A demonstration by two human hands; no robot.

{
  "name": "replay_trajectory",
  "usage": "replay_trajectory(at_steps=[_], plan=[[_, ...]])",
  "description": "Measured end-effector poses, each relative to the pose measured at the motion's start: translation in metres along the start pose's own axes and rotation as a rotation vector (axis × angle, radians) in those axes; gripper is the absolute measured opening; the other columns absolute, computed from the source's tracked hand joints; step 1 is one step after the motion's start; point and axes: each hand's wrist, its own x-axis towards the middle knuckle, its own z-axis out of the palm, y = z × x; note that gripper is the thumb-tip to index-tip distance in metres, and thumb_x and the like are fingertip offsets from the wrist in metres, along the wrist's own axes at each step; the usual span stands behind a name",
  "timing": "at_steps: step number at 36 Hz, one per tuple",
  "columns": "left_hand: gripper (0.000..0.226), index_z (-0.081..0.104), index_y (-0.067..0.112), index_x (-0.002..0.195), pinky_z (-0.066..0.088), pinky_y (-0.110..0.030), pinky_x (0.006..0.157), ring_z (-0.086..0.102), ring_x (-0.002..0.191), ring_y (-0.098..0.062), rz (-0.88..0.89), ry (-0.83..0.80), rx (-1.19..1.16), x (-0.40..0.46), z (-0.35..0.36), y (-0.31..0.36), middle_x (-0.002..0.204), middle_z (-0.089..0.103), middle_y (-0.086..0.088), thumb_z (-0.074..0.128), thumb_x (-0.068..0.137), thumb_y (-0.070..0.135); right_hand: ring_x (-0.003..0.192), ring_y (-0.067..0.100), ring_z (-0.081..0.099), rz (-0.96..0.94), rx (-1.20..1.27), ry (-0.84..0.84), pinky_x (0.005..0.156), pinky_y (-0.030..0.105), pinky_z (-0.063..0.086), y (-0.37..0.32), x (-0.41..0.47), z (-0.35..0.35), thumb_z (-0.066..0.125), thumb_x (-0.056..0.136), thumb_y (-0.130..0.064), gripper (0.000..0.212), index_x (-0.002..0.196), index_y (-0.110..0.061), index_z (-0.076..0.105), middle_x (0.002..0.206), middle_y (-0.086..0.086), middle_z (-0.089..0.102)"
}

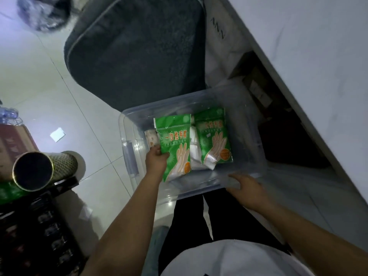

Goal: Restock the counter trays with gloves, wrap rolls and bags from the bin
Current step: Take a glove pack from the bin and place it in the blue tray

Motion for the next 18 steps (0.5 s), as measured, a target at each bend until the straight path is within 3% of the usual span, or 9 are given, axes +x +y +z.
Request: replay_trajectory(at_steps=[2, 4, 6, 8, 11, 14, 18], plan=[[0.028, 0.071, 0.016, 0.099, 0.055, -0.023, 0.061, 0.073, 0.080, -0.016, 0.021, -0.014, -0.110, -0.018, -0.009, 0.012, 0.098, 0.075, -0.006, 0.067, 0.082, -0.006, 0.113, 0.023, 0.061, 0.018, 0.148, -0.008, 0.089, 0.023, 0.041, -0.014, 0.000, -0.018, 0.071, 0.083, -0.022, 0.044, 0.125, -0.014, 0.062, 0.121, 0.008, 0.066], [0.032, 0.070, 0.025, 0.091, 0.054, -0.018, 0.055, 0.073, 0.071, -0.006, 0.035, -0.055, -0.212, -0.038, -0.020, 0.028, 0.091, 0.076, 0.002, 0.068, 0.082, -0.005, 0.110, 0.022, 0.062, 0.025, 0.322, 0.002, 0.093, 0.030, 0.047, -0.030, -0.001, -0.036, 0.076, 0.080, -0.017, 0.049, 0.126, -0.010, 0.060, 0.117, 0.007, 0.067], [0.030, 0.069, 0.025, 0.092, 0.055, -0.020, 0.055, 0.074, 0.073, -0.008, 0.047, -0.111, -0.291, -0.060, -0.032, 0.045, 0.088, 0.077, 0.005, 0.070, 0.082, -0.003, 0.109, 0.024, 0.063, 0.007, 0.511, 0.030, 0.094, 0.038, 0.051, -0.048, -0.004, -0.056, 0.079, 0.077, -0.013, 0.054, 0.127, -0.005, 0.060, 0.118, 0.010, 0.068], [0.027, 0.069, 0.022, 0.096, 0.057, -0.023, 0.058, 0.075, 0.078, -0.012, 0.073, -0.175, -0.351, -0.081, -0.043, 0.061, 0.089, 0.078, 0.002, 0.071, 0.082, -0.002, 0.109, 0.024, 0.064, -0.028, 0.666, 0.048, 0.094, 0.035, 0.052, -0.066, -0.010, -0.076, 0.079, 0.077, -0.008, 0.055, 0.128, -0.003, 0.058, 0.118, 0.015, 0.068], [0.028, 0.069, 0.014, 0.104, 0.060, -0.030, 0.066, 0.075, 0.082, -0.017, 0.096, -0.258, -0.448, -0.115, -0.057, 0.083, 0.092, 0.078, -0.002, 0.070, 0.083, -0.004, 0.111, 0.026, 0.065, -0.089, 0.808, 0.000, 0.094, 0.041, 0.053, -0.091, -0.021, -0.104, 0.078, 0.076, -0.007, 0.056, 0.128, -0.011, 0.059, 0.121, 0.014, 0.066], [0.031, 0.068, 0.012, 0.109, 0.060, -0.034, 0.070, 0.075, 0.086, -0.020, 0.113, -0.324, -0.507, -0.143, -0.068, 0.101, 0.097, 0.078, -0.004, 0.070, 0.083, -0.003, 0.107, 0.020, 0.067, -0.179, 0.823, -0.130, 0.087, 0.035, 0.053, -0.114, -0.037, -0.126, 0.080, 0.069, -0.010, 0.054, 0.119, -0.022, 0.064, 0.121, 0.007, 0.069], [0.034, 0.068, 0.011, 0.110, 0.060, -0.032, 0.066, 0.075, 0.087, -0.022, 0.132, -0.385, -0.576, -0.165, -0.073, 0.112, 0.099, 0.077, -0.006, 0.072, 0.079, -0.002, 0.110, 0.038, 0.064, -0.219, 0.818, -0.220, 0.098, 0.056, 0.046, -0.131, -0.058, -0.145, 0.078, 0.070, -0.012, 0.042, 0.111, -0.017, 0.070, 0.113, 0.012, 0.072]])
